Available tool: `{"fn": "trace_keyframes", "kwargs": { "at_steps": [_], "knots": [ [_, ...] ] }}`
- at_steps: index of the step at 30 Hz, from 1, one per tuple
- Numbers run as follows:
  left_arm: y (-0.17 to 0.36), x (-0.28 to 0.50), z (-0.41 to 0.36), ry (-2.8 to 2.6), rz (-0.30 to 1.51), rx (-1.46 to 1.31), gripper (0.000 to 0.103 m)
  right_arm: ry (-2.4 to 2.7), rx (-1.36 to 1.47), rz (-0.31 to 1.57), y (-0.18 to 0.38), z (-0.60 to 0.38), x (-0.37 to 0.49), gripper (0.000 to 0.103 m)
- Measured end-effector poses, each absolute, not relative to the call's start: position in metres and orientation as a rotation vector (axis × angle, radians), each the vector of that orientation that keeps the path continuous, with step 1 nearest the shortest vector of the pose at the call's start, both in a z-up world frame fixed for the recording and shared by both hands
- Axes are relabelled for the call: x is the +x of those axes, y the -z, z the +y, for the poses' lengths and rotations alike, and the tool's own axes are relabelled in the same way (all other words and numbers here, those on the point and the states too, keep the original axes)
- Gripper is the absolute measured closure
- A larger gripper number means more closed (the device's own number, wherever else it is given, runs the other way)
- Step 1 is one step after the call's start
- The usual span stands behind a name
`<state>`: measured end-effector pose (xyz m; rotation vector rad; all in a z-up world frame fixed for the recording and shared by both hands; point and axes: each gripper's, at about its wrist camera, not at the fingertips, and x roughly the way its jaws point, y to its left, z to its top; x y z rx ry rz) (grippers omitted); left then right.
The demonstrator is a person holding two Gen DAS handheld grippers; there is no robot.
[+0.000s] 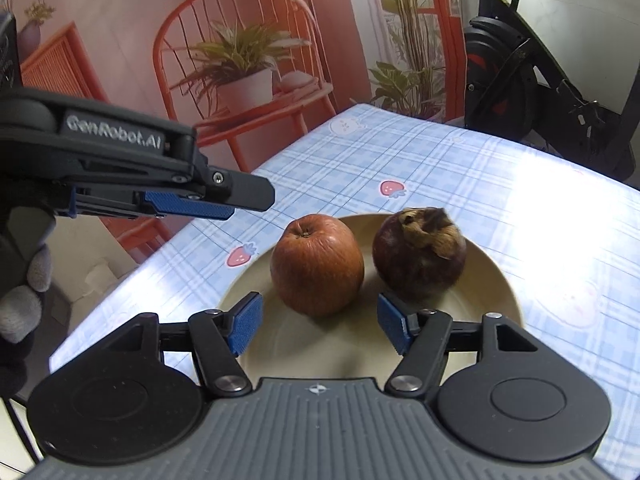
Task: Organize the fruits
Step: 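Lower the apple onto the plate beside the mangosteen and release, then move the left tool toward the remaining oranges and lemons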
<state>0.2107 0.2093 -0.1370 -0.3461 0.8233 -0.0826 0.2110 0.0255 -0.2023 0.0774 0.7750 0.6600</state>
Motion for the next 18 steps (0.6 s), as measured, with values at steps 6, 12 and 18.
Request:
{"fn": "trace_keyframes", "kwargs": {
  "at_steps": [6, 12, 18],
  "knots": [
    [0.125, 0.195, 0.179, 0.097, 0.808, -0.289, 0.065, -0.606, 0.089, 0.733, 0.188, -0.012, 0.186, 0.036],
    [0.120, 0.182, 0.140, 0.148, 0.781, -0.232, 0.065, -0.519, 0.100, 0.703, 0.179, -0.058, 0.167, 0.036],
    [0.122, 0.168, 0.104, 0.202, 0.777, -0.181, 0.065, -0.448, 0.063, 0.703, 0.179, -0.102, 0.150, 0.038]
  ]
}}
